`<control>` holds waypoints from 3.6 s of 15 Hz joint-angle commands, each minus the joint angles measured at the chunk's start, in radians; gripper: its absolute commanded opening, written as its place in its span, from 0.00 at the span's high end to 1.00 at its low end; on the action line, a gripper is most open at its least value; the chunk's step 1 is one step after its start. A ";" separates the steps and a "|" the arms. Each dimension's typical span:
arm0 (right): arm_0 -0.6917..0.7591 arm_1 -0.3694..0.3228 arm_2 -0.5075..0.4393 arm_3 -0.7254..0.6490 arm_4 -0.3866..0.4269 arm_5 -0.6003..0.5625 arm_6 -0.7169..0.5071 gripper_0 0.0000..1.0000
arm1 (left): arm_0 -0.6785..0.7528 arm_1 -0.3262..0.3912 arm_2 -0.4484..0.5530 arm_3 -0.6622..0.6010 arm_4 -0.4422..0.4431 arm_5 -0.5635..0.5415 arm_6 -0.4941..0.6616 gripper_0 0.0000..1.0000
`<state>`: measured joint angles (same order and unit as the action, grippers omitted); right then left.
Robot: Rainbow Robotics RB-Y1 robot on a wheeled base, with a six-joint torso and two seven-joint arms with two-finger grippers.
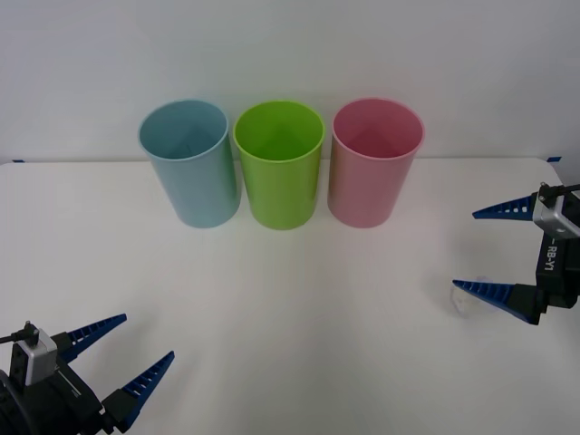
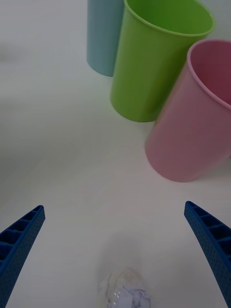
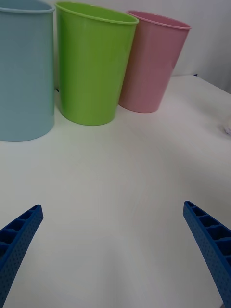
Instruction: Put cans in the blue bin and PET bottles in the pink bin and trash in the green bin.
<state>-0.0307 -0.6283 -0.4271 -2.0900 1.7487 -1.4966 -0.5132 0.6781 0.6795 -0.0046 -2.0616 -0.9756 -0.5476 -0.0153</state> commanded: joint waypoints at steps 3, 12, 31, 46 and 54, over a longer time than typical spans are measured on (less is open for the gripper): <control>-0.001 -0.094 -0.033 -0.127 0.083 -0.067 -0.217 0.00 | 0.000 0.000 0.000 0.000 0.000 0.000 0.000 0.00; 0.002 -0.226 0.014 -0.065 0.273 -0.074 -0.393 0.00 | 0.000 0.000 0.000 0.000 0.000 0.000 0.000 0.00; 0.052 -0.148 0.079 0.145 0.293 -0.074 -0.337 0.00 | 0.000 0.000 0.000 0.000 0.000 0.000 0.000 0.00; -0.086 0.035 0.140 0.315 0.499 -0.074 -0.266 0.00 | 0.000 0.000 0.000 0.000 0.000 0.000 0.000 0.00; -0.138 0.068 0.182 0.393 0.552 -0.074 -0.249 0.00 | 0.000 0.000 0.000 0.000 0.000 0.000 0.000 0.00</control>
<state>-0.1611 -0.5644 -0.2455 -1.7029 2.2957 -1.5708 -0.7637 0.6780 0.6795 -0.0046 -2.0616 -0.9756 -0.5476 -0.0153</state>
